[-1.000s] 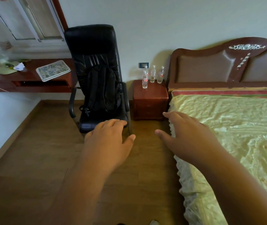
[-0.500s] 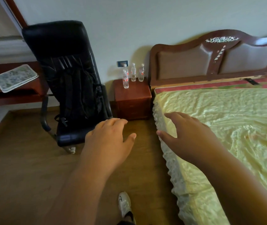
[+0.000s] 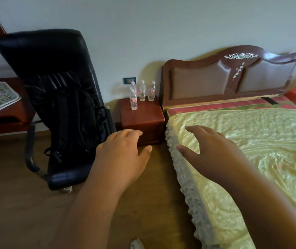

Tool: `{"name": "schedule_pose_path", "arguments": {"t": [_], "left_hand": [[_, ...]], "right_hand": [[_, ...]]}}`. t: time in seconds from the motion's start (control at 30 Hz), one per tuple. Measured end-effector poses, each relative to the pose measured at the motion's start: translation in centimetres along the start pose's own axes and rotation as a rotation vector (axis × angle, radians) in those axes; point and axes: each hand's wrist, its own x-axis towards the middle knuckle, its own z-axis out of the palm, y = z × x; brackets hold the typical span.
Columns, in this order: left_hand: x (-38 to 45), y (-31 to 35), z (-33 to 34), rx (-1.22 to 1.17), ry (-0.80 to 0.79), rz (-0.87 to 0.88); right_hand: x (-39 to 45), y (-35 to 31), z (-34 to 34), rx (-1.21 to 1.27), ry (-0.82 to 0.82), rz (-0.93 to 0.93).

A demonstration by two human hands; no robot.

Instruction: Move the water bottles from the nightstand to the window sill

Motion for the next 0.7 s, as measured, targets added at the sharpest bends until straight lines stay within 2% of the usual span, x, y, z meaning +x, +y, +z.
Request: {"name": "schedule_pose_path", "arguments": {"t": [0.37, 0.7], "left_hand": [[7.7, -4.1, -0.7, 0.033, -0.034, -0.035], [17.9, -2.6, -1.0, 0.075, -0.031, -0.127]], "right_hand": [[8.9, -2.4, 1.2, 0.040, -0.021, -0.013], [22.4, 0.0, 1.5, 0.076, -0.045, -0.118]]}}
